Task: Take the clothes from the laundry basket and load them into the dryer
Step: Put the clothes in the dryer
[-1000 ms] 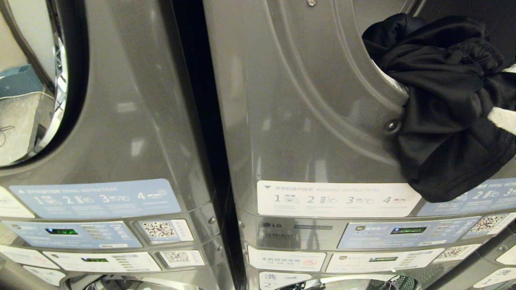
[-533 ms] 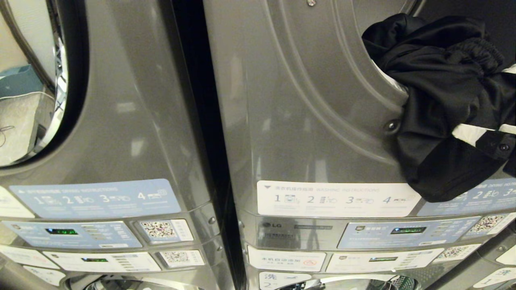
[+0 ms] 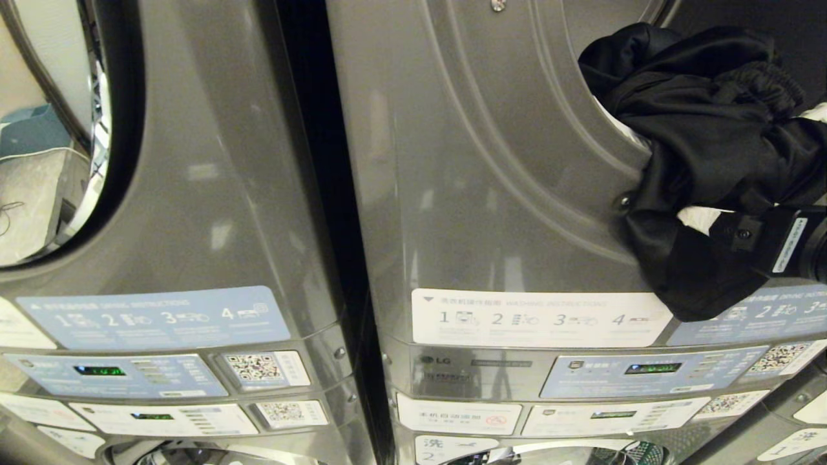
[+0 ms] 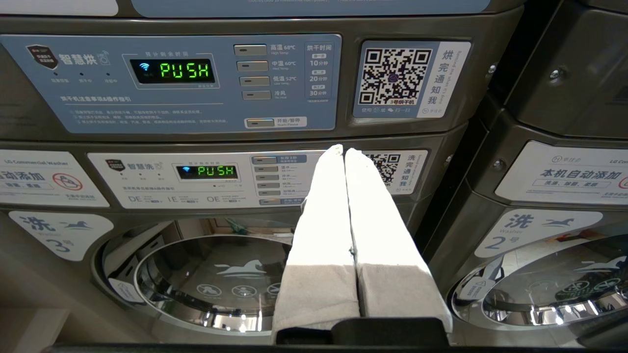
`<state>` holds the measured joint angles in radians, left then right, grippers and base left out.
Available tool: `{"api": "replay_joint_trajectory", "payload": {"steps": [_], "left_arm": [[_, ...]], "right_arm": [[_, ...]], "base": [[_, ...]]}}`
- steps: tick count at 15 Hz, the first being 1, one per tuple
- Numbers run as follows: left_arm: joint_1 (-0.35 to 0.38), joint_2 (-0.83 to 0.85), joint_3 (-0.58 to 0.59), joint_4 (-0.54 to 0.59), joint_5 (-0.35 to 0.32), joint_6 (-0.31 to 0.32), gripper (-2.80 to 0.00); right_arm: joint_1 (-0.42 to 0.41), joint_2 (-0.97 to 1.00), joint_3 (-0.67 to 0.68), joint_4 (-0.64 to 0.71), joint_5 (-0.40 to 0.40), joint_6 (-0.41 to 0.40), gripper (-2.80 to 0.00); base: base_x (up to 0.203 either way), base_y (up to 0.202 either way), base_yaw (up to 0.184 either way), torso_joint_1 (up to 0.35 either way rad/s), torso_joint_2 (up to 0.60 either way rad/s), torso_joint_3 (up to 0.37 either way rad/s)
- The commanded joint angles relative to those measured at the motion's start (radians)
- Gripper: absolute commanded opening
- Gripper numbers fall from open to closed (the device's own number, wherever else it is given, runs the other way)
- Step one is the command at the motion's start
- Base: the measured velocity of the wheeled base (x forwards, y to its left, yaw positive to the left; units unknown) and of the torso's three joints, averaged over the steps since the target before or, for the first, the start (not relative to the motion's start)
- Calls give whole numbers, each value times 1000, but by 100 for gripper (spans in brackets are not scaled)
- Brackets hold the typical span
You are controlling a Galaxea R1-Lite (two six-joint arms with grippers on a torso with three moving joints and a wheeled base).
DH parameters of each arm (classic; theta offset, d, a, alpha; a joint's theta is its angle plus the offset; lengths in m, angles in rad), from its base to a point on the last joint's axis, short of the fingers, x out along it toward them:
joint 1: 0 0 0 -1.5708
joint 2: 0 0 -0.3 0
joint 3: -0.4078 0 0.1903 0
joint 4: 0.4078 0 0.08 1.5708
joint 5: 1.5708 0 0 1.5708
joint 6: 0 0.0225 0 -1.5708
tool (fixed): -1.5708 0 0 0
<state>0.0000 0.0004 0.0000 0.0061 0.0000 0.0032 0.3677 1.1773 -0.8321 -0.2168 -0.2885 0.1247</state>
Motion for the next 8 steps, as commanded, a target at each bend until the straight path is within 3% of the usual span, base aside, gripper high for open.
{"api": "replay_joint_trajectory", "payload": {"steps": [1,3,4,8], "left_arm": [[0,0,2,0,0,0,-280],[0,0,2,0,0,0,-280],[0,0,2,0,0,0,-280],[0,0,2,0,0,0,-280]], "right_arm": [[-1,19,2,-1,-1,1,0],[-14,28,-1,-3,-1,1,0],[-20,30,-1,-5,-1,-3,-280],[-21,27,-1,-4,-4,-8,-280]], "base": [[0,0,0,0,0,0],[0,0,0,0,0,0],[0,0,0,0,0,0],[0,0,0,0,0,0]]}}
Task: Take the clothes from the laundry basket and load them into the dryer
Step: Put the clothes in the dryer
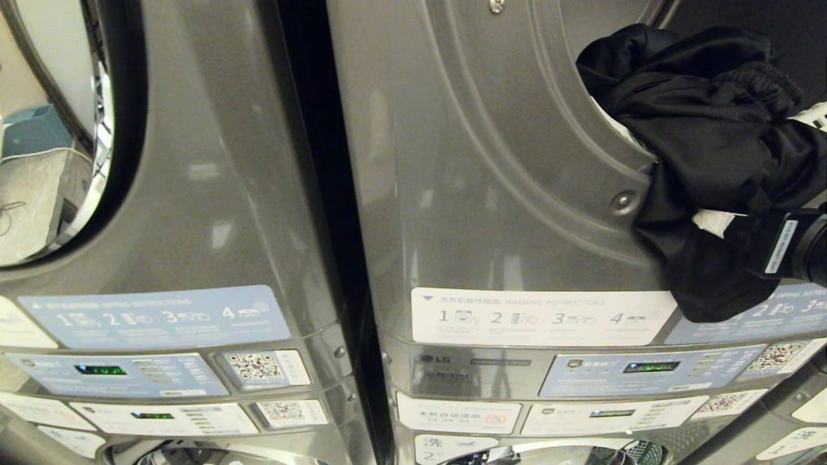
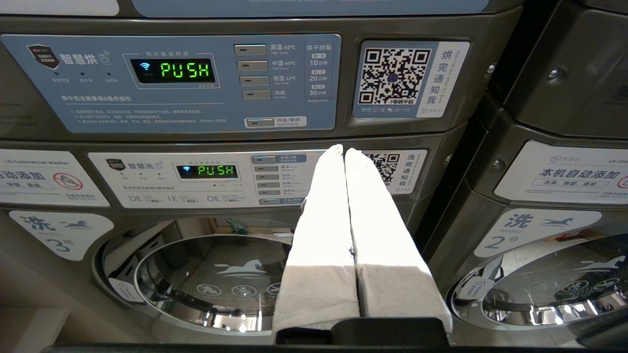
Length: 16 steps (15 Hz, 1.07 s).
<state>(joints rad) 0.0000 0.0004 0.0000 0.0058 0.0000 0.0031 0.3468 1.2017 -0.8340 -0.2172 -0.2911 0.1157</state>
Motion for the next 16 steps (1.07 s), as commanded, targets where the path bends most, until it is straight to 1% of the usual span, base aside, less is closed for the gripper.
{"api": "replay_joint_trajectory", "payload": {"steps": [1,4,7,9,12,16], "left_arm": [[0,0,2,0,0,0,-280],[0,0,2,0,0,0,-280],[0,0,2,0,0,0,-280],[0,0,2,0,0,0,-280],[0,0,0,0,0,0,-280],[0,0,2,0,0,0,-280]], "right_arm": [[0,2,1,-2,-9,-1,-280],[1,-4,-28,-1,-17,-4,-280],[2,-8,-110,2,-8,-5,-280],[6,-18,-173,32,-5,-4,-280],[12,-2,-319,84,-7,-2,-280],[-5,191,-549,82,-25,-2,-280]], "base": [[0,0,0,0,0,0],[0,0,0,0,0,0],[0,0,0,0,0,0],[0,0,0,0,0,0],[0,0,0,0,0,0],[0,0,0,0,0,0]]}}
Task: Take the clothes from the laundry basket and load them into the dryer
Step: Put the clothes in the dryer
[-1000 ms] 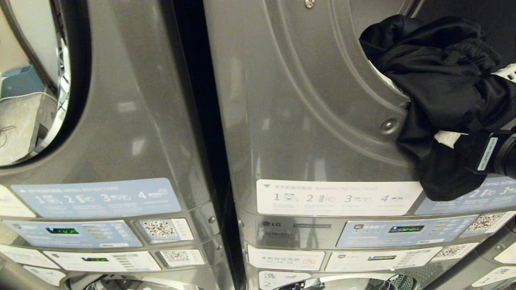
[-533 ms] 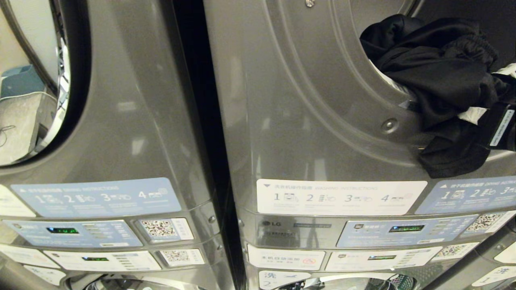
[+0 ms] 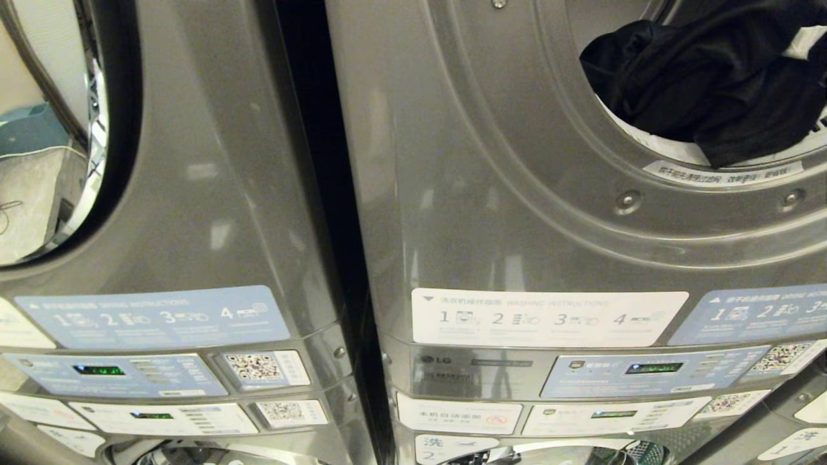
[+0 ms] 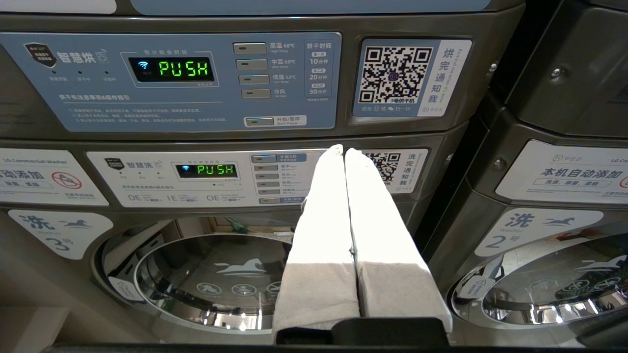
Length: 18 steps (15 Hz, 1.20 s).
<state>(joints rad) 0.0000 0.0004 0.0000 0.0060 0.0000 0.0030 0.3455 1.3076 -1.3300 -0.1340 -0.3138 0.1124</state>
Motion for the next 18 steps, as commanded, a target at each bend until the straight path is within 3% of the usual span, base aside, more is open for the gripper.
{"api": "replay_joint_trajectory", "payload": {"steps": [1,7,12,13,18], "left_arm": [[0,0,2,0,0,0,-280],[0,0,2,0,0,0,-280],[0,0,2,0,0,0,-280],[0,0,2,0,0,0,-280],[0,0,0,-1,0,0,-280]], "right_arm": [[-10,141,-101,-9,-8,1,-280],[-62,545,-473,-86,-78,-33,-280],[-103,716,-617,-87,-80,-50,-280],[-109,716,-615,-85,-72,-53,0],[-114,660,-618,-85,-43,-45,0]], "base": [[0,0,0,0,0,0],[0,0,0,0,0,0],[0,0,0,0,0,0],[0,0,0,0,0,0],[0,0,0,0,0,0]]}}
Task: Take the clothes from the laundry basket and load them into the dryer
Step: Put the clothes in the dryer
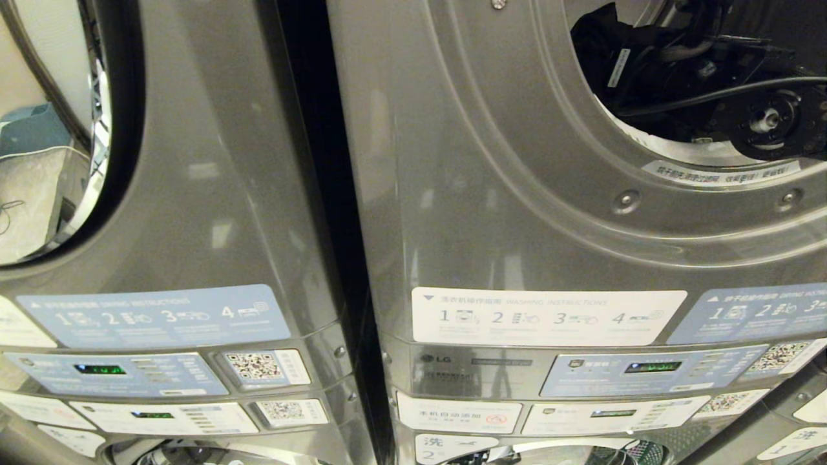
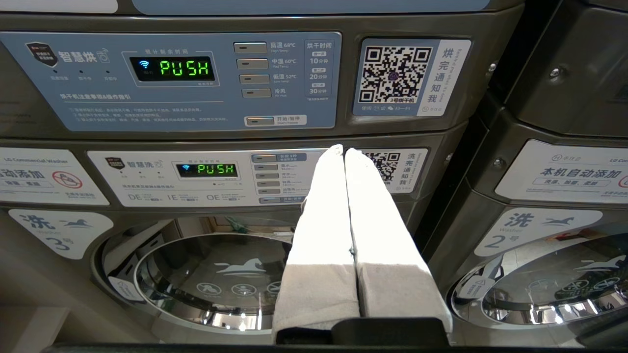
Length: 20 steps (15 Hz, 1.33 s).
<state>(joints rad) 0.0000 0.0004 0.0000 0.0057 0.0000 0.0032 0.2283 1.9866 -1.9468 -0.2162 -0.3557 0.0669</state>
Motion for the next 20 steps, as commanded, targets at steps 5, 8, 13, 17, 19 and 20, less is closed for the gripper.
{"api": "replay_joint_trajectory", "payload": {"steps": [5,8,13,17,19,20], "left_arm": [[0,0,2,0,0,0,-280],[0,0,2,0,0,0,-280],[0,0,2,0,0,0,-280],[0,0,0,0,0,0,-280],[0,0,2,0,0,0,-280],[0,0,2,0,0,0,-280]], "right_arm": [[52,-212,11,114,44,6,0],[61,-328,24,285,41,8,0],[60,-435,127,403,38,7,0],[60,-454,188,413,33,3,0],[60,-464,233,481,32,2,0],[60,-460,238,506,32,1,0]], "base": [[0,0,0,0,0,0],[0,0,0,0,0,0],[0,0,0,0,0,0],[0,0,0,0,0,0],[0,0,0,0,0,0],[0,0,0,0,0,0]]}}
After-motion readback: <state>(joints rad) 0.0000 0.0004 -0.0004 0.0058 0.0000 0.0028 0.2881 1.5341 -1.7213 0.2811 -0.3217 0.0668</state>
